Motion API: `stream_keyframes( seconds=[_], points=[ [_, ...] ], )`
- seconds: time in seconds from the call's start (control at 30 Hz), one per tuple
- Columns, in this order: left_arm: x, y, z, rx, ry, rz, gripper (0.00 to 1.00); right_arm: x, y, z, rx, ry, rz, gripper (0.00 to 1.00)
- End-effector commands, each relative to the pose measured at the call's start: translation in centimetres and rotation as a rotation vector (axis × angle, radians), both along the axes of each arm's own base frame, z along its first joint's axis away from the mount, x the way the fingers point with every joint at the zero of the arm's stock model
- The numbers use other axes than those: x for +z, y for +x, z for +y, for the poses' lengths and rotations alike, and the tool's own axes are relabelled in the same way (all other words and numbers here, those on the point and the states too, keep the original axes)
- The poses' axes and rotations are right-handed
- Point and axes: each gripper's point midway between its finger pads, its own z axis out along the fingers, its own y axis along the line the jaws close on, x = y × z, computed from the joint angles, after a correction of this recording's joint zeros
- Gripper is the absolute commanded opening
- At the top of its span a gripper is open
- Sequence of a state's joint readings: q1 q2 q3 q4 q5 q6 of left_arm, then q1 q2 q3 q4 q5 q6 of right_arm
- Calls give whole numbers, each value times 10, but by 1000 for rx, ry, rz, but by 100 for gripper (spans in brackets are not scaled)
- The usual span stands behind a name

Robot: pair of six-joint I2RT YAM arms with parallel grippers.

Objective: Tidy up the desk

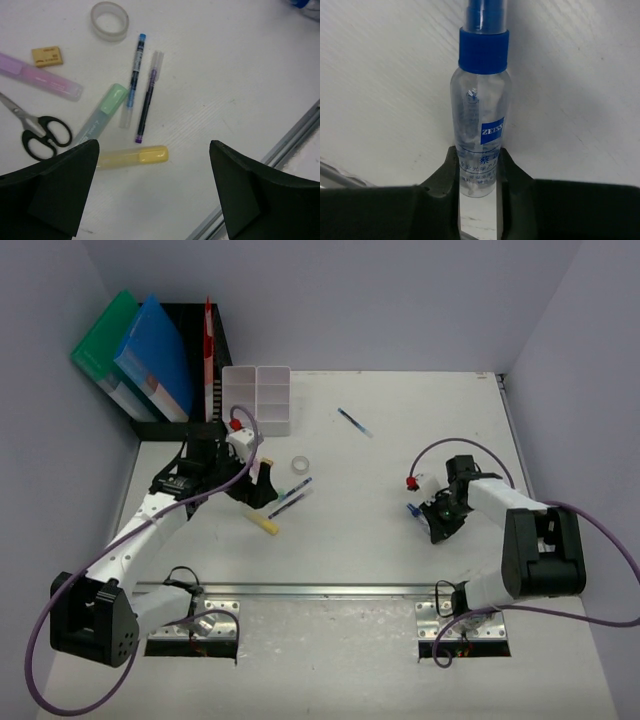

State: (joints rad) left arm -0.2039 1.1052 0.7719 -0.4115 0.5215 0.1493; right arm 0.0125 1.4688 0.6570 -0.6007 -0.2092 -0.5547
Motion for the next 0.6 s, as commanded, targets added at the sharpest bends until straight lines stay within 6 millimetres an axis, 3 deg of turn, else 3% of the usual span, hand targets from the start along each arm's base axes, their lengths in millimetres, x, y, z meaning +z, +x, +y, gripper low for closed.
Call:
stream_keyframes(
  seconds=[0.0, 0.13, 0.2, 0.27, 0.37, 0.43, 0.57],
  points=[
    [47, -9, -38, -69, -288, -63, 87, 65, 43, 73, 8, 424, -168, 0],
    [89, -5, -56, -97, -456, -70, 86, 157, 54, 140, 0, 819, -195, 0],
    [106, 7, -64, -88, -526, -60, 87, 187, 52, 169, 76, 936, -208, 0],
    [119, 14, -70, -87, -549, -74, 88, 206, 53, 182, 75, 997, -221, 0],
    [136, 33, -89, -80, -589, -113, 85, 228, 34, 222, 127, 1111, -180, 0],
    [145, 36, -105, -112, -598, -151, 82, 241, 35, 229, 113, 1174, -156, 0],
    [158, 42, -130, -154, -633, -168, 77, 246, 35, 231, 109, 1187, -125, 0]
  ],
)
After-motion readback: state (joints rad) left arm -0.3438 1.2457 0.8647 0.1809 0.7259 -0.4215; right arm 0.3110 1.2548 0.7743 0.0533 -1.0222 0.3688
